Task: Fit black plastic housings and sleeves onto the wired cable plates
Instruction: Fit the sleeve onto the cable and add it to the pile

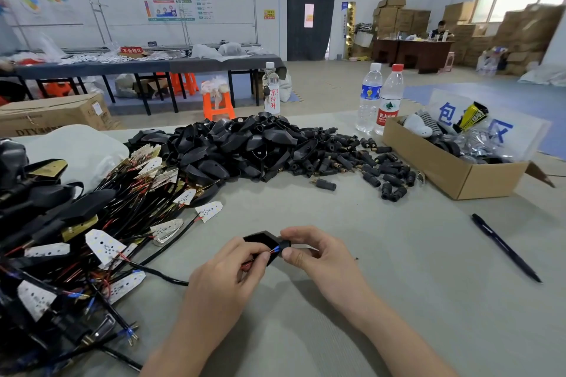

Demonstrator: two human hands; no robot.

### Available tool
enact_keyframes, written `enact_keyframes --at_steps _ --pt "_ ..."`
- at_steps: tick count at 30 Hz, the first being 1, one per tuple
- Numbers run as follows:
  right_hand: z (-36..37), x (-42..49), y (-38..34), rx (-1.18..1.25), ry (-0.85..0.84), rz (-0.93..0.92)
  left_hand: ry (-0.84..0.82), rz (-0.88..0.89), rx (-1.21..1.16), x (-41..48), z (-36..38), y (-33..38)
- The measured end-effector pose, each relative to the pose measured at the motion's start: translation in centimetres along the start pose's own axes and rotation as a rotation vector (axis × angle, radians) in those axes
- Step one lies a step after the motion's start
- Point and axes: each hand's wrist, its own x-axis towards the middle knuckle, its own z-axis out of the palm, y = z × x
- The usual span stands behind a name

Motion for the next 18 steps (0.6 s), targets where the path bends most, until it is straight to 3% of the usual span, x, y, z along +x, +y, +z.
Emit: enact_keyframes --at_steps 12,18 --pt "0.52 -0.07 0.12 0.069 -0.076 0.002 -0.019 0.017 0.052 0.15 0.09 -0.23" --pt "0.49 0.09 0.25 0.237 -0.009 0.045 -0.025 -0.081 -0.107 0.13 0.11 -0.03"
